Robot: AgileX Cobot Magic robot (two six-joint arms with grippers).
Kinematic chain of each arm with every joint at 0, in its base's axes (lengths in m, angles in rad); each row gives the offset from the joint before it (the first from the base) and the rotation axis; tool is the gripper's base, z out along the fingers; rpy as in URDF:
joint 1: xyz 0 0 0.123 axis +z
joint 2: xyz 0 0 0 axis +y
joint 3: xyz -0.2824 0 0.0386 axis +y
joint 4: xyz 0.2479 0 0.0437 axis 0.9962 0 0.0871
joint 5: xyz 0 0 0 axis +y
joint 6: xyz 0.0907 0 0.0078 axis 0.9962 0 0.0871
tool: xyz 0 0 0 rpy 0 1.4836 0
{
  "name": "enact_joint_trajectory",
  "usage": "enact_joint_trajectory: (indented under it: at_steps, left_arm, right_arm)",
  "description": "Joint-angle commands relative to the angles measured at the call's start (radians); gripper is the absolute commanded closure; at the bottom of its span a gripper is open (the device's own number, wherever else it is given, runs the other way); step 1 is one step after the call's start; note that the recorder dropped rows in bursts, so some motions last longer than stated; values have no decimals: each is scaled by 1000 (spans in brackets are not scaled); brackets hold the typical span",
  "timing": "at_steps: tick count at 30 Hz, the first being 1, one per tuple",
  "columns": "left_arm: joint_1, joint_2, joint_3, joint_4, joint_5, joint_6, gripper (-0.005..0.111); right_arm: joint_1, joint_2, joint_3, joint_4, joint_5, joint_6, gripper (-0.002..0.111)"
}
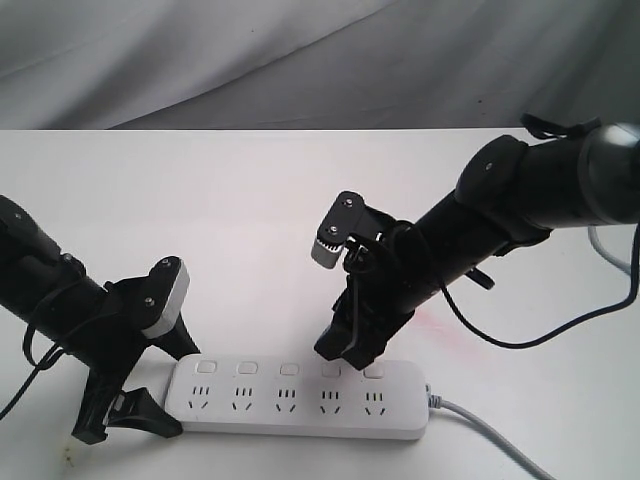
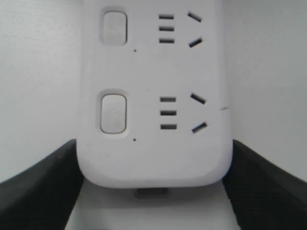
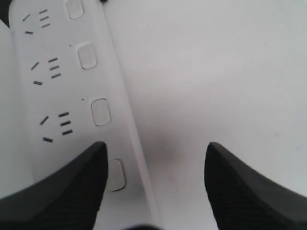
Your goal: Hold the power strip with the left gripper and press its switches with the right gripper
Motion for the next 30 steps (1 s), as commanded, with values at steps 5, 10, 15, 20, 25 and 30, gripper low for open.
enact_joint_trajectory:
  at_steps: [5,10,15,20,25,30]
  left_arm:
    - [-4,5,8,38,-47,-15,44]
    - [-4,5,8,38,-47,-15,44]
    - [-4,5,8,42,-47,-15,44]
    - [-4,5,8,42,-47,-12,44]
    - [-4,5,8,42,-47,-12,44]
    - [-4,5,8,42,-47,-12,44]
  right_arm:
    - [6,-46,12,-1,-13,-5,53]
    - [24,54,23,-15,-27,-5,53]
    - [24,25,21,-37,-28,7,53]
    - [24,-47,21,-41,-71,7,53]
    - [24,80,21,-65,-60,20,53]
    - [22,-79,16,-132,-109,85,53]
